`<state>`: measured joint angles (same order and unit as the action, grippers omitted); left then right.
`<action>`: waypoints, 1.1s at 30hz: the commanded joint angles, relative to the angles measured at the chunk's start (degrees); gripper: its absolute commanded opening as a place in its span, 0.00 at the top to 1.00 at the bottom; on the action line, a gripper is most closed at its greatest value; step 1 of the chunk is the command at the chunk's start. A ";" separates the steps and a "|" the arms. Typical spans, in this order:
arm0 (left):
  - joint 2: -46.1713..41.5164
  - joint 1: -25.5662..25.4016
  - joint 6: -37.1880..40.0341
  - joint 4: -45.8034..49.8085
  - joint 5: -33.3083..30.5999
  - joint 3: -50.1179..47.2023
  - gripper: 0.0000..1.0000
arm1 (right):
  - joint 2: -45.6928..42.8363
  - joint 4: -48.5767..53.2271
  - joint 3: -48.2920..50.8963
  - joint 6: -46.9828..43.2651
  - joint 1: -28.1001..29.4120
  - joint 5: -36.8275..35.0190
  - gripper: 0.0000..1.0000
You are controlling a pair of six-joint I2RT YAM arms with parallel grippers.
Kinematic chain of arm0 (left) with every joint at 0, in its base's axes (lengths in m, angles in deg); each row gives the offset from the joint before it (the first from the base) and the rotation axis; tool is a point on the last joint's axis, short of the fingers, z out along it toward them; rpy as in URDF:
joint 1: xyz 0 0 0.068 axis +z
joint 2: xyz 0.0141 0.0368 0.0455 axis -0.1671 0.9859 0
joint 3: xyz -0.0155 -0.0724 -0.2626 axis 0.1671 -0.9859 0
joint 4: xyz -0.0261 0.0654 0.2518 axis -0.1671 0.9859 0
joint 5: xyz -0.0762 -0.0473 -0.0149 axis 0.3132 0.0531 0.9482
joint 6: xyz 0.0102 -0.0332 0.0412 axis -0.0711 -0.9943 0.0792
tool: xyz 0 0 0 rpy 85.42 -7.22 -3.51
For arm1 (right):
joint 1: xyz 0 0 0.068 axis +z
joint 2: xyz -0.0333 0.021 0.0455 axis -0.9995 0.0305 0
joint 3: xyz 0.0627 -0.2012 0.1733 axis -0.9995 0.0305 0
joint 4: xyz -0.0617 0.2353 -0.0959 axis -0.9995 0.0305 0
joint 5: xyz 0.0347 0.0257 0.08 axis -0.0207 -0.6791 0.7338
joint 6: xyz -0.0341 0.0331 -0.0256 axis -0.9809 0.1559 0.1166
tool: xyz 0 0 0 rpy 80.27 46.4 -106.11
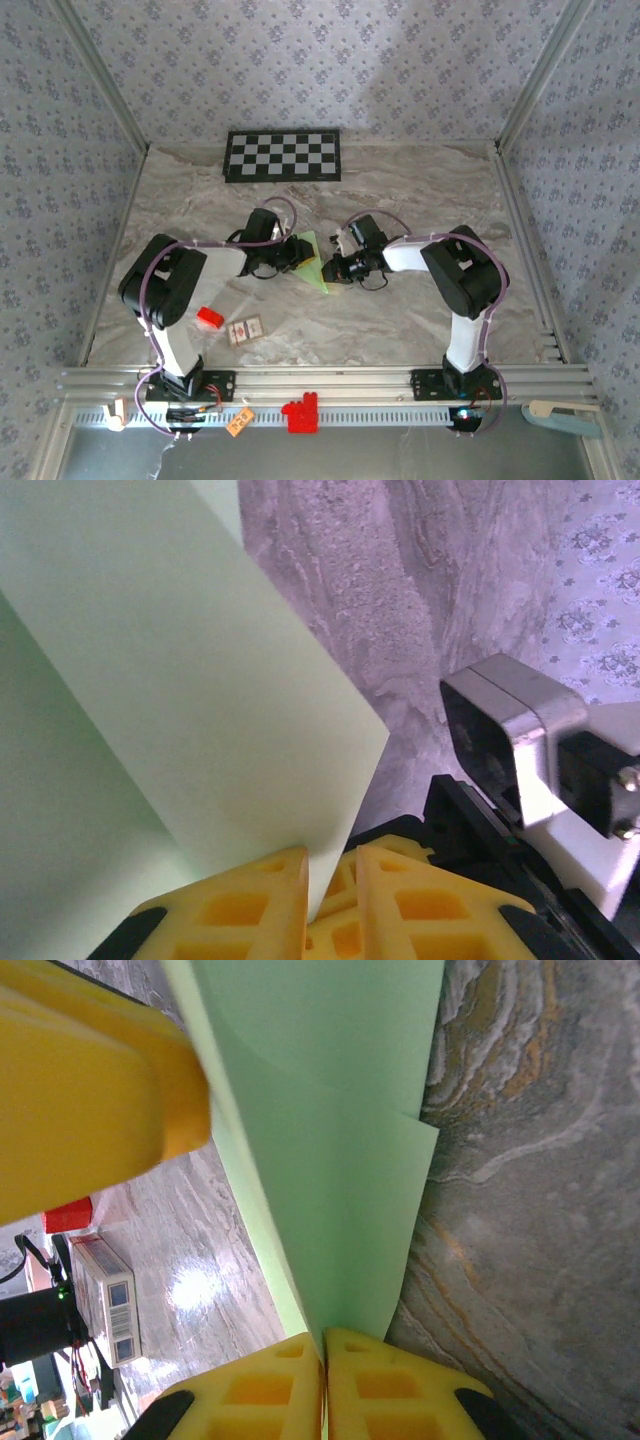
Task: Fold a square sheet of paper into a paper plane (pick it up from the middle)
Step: Fourth fold the wing at the center of the table.
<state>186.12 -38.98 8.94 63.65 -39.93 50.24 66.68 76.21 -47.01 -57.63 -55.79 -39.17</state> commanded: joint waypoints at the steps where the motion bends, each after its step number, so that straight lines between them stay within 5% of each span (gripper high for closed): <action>1: 1.29 -0.32 -0.15 -1.47 1.29 1.43 0.81 | 2.08 3.27 -0.54 0.16 -0.49 -0.97 0.89; 33: 3.64 -0.34 0.73 3.37 -2.77 2.89 0.85 | 4.76 8.63 -2.32 1.61 -1.44 -0.44 0.87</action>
<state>188.74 -38.98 8.79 65.61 -42.03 51.55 68.69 80.21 -49.79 -56.34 -56.79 -36.44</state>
